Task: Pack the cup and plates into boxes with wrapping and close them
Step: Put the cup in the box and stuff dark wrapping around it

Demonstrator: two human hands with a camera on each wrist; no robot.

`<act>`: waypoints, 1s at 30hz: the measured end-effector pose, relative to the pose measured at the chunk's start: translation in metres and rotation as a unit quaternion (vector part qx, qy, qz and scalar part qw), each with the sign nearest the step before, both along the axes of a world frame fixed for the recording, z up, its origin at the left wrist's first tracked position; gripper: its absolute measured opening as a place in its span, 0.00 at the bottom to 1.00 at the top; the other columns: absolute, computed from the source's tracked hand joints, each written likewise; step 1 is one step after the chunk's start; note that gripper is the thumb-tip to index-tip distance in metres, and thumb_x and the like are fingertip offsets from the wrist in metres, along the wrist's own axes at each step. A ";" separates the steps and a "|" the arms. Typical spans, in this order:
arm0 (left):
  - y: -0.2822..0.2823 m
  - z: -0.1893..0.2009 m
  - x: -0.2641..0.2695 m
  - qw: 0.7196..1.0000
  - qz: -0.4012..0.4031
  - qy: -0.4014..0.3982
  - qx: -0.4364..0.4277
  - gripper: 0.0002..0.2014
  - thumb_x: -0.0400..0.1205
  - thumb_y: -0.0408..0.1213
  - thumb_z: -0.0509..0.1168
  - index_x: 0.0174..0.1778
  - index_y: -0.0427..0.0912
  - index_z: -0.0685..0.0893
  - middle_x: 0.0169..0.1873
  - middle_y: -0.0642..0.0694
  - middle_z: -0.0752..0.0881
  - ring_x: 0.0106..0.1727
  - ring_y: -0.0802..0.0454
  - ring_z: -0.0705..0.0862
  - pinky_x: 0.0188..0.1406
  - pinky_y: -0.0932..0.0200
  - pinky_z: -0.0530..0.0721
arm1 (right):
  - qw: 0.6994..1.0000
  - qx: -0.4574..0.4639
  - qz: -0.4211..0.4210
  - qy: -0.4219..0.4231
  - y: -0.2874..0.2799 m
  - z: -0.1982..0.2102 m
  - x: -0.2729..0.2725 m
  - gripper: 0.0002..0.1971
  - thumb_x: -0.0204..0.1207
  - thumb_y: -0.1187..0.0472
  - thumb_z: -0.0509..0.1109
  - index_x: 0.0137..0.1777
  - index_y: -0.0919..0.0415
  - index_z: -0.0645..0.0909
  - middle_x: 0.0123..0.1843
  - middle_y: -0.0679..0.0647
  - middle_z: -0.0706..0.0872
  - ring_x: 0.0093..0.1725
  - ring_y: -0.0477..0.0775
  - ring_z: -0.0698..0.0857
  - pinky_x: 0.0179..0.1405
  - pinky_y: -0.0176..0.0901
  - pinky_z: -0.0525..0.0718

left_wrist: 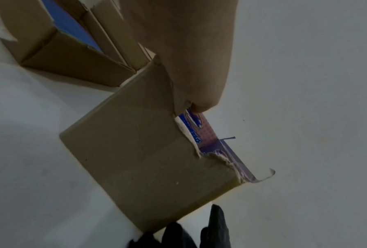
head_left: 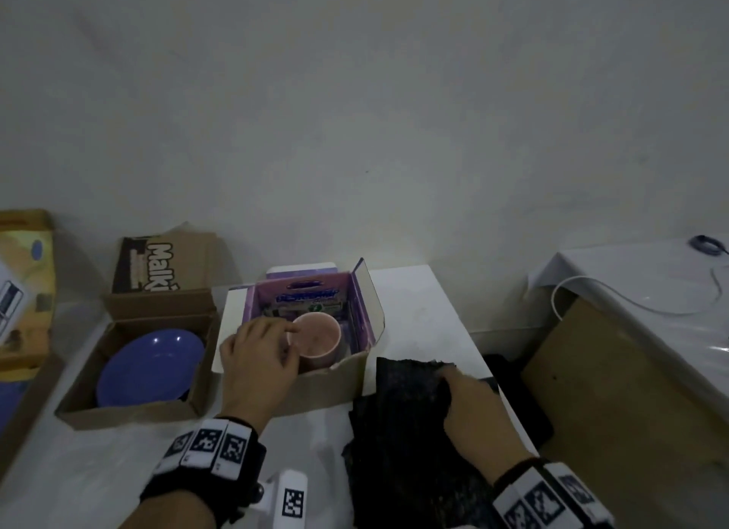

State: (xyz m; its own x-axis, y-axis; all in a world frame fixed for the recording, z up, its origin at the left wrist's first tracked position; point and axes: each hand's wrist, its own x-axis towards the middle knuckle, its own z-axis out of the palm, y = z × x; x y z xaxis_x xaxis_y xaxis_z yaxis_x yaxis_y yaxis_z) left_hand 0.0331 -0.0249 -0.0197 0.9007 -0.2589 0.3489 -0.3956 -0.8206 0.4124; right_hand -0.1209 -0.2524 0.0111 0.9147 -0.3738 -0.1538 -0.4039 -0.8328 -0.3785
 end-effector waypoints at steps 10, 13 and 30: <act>0.010 -0.001 0.023 0.993 0.023 0.104 -0.048 0.27 0.76 0.31 0.64 0.74 0.42 0.72 0.77 0.41 0.67 0.74 0.37 0.67 0.72 0.45 0.62 | 0.917 0.271 -0.031 -0.291 0.039 0.060 0.065 0.16 0.80 0.74 0.56 0.45 0.53 0.79 0.45 0.45 0.82 0.44 0.42 0.82 0.33 0.27 0.81; 0.015 -0.006 0.022 0.993 0.024 0.111 -0.005 0.31 0.80 0.34 0.62 0.80 0.40 0.61 0.81 0.42 0.60 0.78 0.40 0.63 0.76 0.48 0.59 | 0.912 0.290 -0.017 -0.290 0.055 0.055 0.077 0.07 0.77 0.67 0.68 0.49 0.55 0.75 0.47 0.47 0.82 0.46 0.40 0.80 0.35 0.21 0.78; 0.023 -0.011 0.072 0.986 -0.013 0.099 -0.133 0.27 0.73 0.21 0.57 0.69 0.40 0.74 0.64 0.38 0.77 0.65 0.39 0.73 0.68 0.47 0.70 | 0.975 -0.045 0.180 -0.120 0.085 0.014 0.123 0.12 0.76 0.60 0.61 0.59 0.59 0.72 0.63 0.55 0.68 0.57 0.51 0.68 0.59 0.39 0.72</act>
